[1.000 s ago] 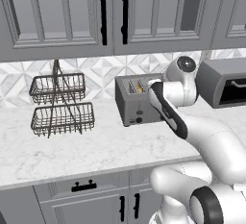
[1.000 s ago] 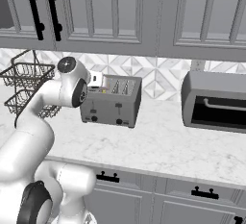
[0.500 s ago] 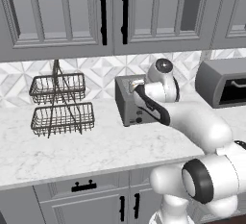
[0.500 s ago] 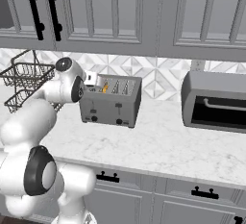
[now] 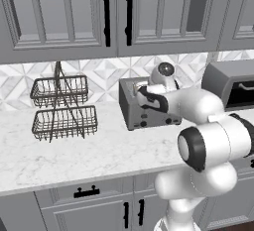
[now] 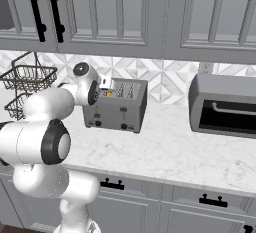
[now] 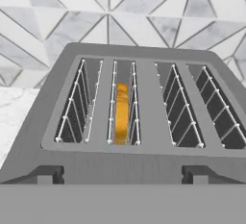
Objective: Start the toaster. Once the lever pops up, take the bread to the plate on the dining counter.
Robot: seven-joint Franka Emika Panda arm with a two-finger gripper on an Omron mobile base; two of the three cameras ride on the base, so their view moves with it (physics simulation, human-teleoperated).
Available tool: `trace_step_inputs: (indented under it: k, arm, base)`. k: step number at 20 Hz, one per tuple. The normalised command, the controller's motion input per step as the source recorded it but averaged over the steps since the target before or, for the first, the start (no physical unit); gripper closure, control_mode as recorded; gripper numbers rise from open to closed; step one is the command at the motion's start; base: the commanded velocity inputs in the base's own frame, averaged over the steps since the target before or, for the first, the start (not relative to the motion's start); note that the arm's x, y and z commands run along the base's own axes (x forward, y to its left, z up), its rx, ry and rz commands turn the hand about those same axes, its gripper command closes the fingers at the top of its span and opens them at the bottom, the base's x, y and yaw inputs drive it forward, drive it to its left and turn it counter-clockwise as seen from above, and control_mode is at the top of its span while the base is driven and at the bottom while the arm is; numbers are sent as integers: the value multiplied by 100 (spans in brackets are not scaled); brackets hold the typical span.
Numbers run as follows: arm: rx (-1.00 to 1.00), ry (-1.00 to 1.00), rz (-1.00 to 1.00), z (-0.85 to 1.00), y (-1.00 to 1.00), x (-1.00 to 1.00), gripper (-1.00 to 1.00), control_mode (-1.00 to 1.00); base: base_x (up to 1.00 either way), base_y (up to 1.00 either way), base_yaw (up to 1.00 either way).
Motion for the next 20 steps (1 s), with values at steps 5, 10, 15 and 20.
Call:
trace_step_inputs:
  k: [5, 10, 15, 20]
  arm:
    - [0, 0, 0, 0, -1, 64, -100, -100]
    - [1, 1, 2, 0, 4, 62, -100, -100]
    - [0, 5, 1, -16, 1, 16, -100, -100]
    - [0, 0, 0, -20, 0, -3, -100, -100]
  base:
    - [0, 0, 0]
    - [0, 0, 0]
    - [0, 0, 0]
    - [0, 0, 0]
